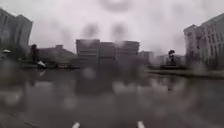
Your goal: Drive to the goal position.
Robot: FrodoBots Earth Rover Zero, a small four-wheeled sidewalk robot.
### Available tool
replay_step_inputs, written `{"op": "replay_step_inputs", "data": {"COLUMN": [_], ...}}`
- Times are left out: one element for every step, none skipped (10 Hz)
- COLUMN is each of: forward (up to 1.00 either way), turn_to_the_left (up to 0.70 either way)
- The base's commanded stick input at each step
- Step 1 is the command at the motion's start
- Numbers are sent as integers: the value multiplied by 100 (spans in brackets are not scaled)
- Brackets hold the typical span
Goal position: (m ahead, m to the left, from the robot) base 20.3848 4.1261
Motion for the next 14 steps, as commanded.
{"op": "replay_step_inputs", "data": {"forward": [70,70,70,70,70,70,70,70,70,70,70,70,70,70], "turn_to_the_left": [0,0,0,0,0,0,0,0,6,11,12,0,0,0]}}
